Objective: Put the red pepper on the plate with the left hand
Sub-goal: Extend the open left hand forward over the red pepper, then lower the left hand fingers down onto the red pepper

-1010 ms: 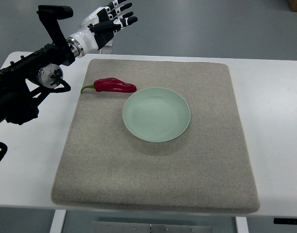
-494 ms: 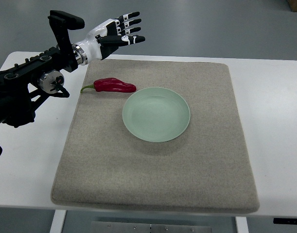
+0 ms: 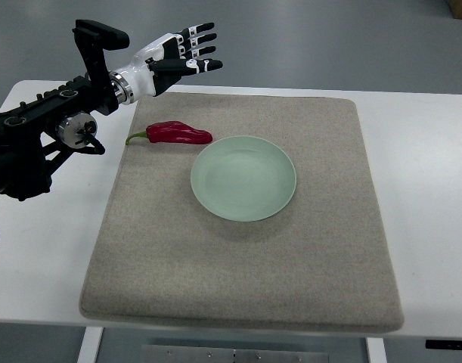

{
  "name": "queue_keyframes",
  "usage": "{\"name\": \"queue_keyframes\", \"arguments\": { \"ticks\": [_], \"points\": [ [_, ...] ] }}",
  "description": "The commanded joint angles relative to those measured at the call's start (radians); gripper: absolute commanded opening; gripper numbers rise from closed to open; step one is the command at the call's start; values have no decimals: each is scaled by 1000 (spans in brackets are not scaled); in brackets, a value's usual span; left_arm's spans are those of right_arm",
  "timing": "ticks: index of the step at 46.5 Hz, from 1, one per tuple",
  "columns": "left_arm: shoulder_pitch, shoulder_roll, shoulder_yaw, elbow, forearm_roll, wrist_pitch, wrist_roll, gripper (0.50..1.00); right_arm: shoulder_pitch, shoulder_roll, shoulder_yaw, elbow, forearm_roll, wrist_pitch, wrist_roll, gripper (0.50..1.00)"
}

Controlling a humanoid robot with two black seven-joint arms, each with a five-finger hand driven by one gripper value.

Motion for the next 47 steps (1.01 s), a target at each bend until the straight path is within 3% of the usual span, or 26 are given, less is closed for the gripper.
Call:
{"name": "queue_keyframes", "arguments": {
  "ticks": [1, 15, 25, 47],
  "points": [
    [-24, 15, 53, 1, 40, -2, 0, 992, -1, 0, 1, 0, 0, 0, 0, 930],
    [-103, 125, 101, -17, 401, -31, 0, 990, 0, 0, 0, 0, 0, 0, 0, 930],
    [-121, 181, 102, -58, 685, -117, 0, 990, 0, 0, 0, 0, 0, 0, 0, 928],
    [-153, 182, 143, -57, 1103, -108, -20, 981, 0, 0, 1, 0, 0, 0, 0, 928]
  ]
}}
